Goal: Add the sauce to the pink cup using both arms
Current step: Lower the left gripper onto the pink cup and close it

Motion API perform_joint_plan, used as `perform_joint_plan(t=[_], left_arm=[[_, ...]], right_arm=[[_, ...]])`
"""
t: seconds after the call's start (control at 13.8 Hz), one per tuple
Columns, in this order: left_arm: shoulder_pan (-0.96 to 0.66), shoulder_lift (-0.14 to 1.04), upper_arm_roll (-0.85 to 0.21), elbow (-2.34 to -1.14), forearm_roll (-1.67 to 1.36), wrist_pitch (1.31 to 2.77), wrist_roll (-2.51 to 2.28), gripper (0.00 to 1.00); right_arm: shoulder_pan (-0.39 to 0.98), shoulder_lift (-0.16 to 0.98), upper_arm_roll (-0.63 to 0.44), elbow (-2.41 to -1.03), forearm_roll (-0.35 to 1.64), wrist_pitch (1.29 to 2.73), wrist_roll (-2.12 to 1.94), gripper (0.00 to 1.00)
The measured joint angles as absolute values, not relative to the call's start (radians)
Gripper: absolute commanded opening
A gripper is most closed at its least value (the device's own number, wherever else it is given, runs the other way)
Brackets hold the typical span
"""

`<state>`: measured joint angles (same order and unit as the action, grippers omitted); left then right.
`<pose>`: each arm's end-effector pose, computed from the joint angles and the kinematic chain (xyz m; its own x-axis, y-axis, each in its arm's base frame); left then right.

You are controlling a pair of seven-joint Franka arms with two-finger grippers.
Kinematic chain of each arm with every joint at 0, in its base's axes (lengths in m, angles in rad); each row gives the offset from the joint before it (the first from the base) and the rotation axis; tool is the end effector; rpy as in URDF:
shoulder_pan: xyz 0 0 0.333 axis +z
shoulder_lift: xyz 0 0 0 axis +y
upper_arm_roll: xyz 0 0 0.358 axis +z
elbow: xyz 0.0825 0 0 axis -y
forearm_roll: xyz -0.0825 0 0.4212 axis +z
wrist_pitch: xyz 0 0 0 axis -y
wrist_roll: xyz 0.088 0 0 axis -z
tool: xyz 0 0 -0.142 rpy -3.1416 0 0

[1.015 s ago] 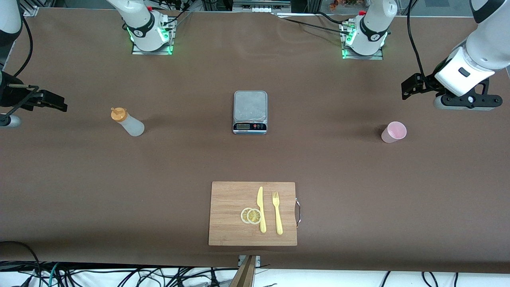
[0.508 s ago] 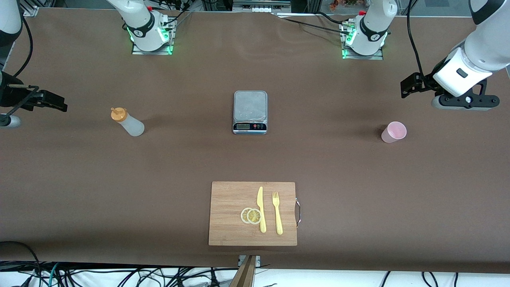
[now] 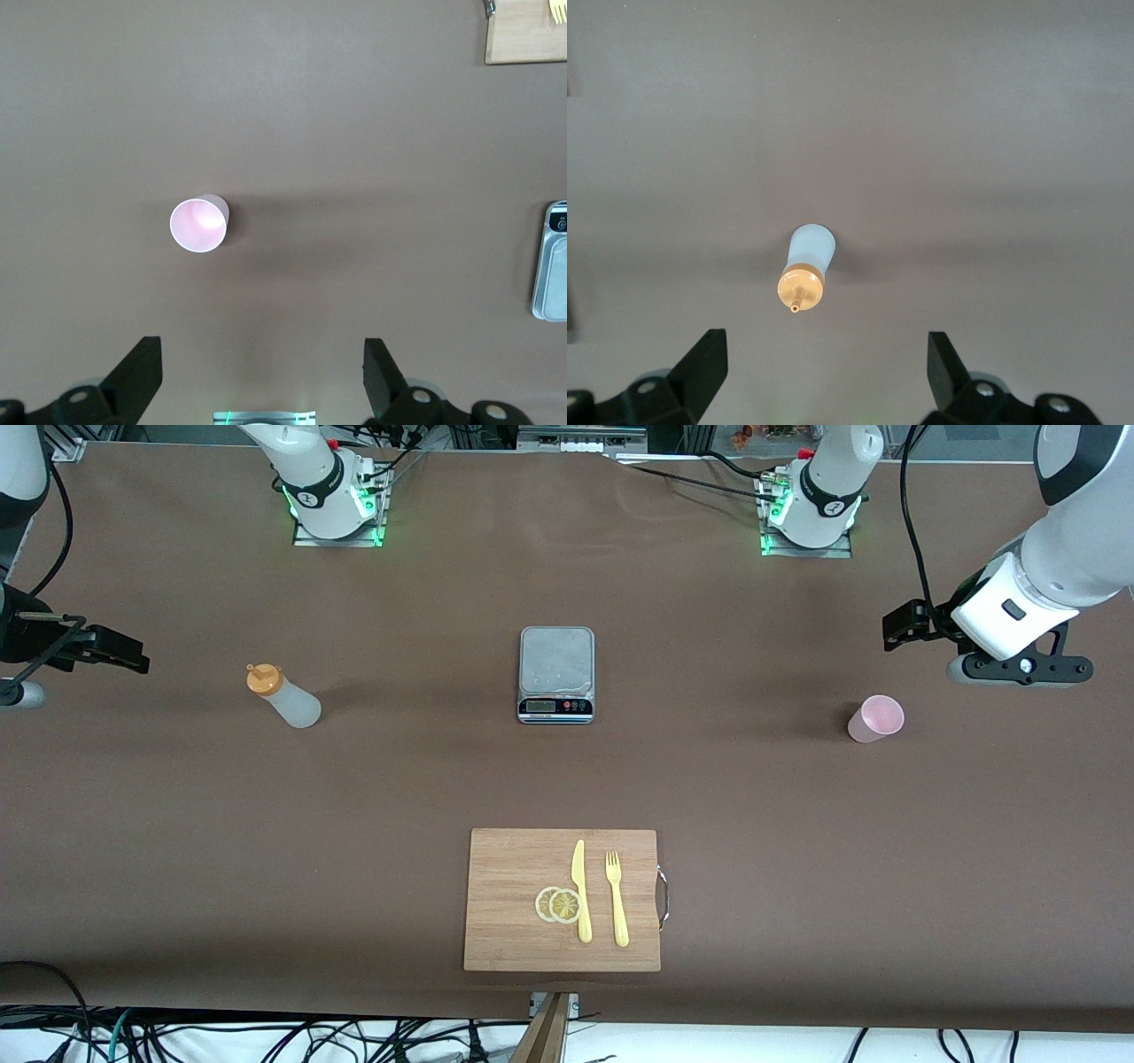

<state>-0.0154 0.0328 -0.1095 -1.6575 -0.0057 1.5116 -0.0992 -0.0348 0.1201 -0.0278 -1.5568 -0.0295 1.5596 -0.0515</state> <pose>0.5790 -0.0727 0.5645 0.9838 -0.0246 -0.1776 -0.0265 -0.9996 -0.0084 0.6217 -0.0423 0.5647 0.9929 -0.0112 -0.1185 -0.0081 -0.9996 0.0266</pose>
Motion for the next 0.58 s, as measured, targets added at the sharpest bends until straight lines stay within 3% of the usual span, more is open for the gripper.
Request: perform_joint_plan(t=[0.58], left_arm=[[0.027,0.066,-0.100,-1.665,-0.002,1.392,-0.065,1.00]], right_arm=[[-0.035,0.120,-0.028,-1.557,-0.030,1.560,-0.052,1.00]])
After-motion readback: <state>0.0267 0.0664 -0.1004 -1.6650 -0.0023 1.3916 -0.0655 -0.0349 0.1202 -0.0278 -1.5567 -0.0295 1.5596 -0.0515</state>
